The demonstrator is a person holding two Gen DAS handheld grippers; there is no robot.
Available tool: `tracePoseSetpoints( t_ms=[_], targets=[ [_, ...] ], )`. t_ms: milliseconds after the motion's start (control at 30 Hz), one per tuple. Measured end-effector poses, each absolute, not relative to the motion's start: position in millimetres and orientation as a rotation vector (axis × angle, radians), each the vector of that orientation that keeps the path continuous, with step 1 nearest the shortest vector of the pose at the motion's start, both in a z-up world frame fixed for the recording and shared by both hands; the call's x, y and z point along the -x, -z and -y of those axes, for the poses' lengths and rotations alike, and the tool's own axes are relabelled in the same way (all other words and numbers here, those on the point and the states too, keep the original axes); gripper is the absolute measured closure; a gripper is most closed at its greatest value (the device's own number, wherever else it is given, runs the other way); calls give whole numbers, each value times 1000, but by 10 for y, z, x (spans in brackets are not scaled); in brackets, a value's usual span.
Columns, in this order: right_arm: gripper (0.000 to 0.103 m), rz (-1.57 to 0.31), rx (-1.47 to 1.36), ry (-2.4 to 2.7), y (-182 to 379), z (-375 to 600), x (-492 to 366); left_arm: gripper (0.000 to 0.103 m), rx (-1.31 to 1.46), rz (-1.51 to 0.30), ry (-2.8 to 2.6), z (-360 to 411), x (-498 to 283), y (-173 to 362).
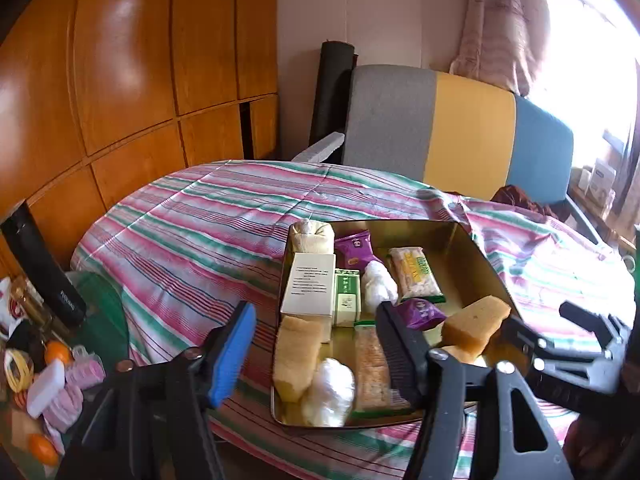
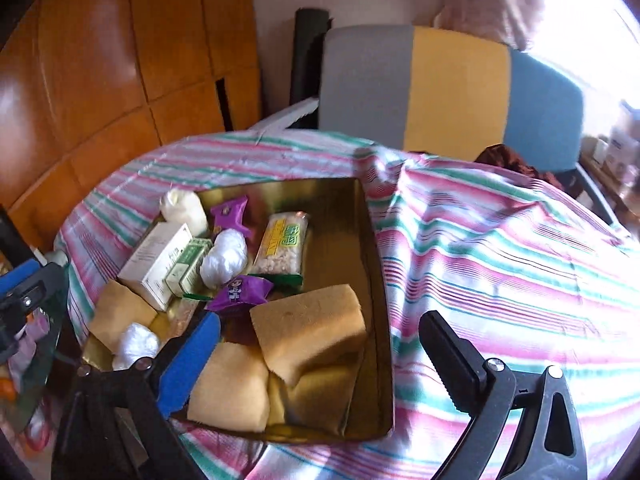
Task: Organize objects
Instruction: 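Lower the yellow sponge into the tray and open the right tool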
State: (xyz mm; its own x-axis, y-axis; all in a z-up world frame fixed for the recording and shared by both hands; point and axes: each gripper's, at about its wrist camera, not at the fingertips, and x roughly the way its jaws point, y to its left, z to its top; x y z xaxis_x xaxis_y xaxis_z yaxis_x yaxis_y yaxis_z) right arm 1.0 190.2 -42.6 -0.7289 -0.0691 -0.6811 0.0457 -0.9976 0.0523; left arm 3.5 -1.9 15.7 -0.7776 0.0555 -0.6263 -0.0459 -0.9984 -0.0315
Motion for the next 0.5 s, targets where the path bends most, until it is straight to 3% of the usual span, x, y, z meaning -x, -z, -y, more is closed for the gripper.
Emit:
tracePoseSetpoints(
  t_ms=[133, 267, 500],
  targets=[
    [1, 73, -1098, 2884, 375, -1917, -182, 38, 993, 137, -2875, 27, -85, -186],
    [1, 95, -1089, 2889, 356, -1964, -289, 38, 904, 33, -2963, -64, -138, -212],
    [1, 116, -1117, 2876, 413, -1985, -305, 40, 909, 29, -2968, -71, -111, -175]
  ],
)
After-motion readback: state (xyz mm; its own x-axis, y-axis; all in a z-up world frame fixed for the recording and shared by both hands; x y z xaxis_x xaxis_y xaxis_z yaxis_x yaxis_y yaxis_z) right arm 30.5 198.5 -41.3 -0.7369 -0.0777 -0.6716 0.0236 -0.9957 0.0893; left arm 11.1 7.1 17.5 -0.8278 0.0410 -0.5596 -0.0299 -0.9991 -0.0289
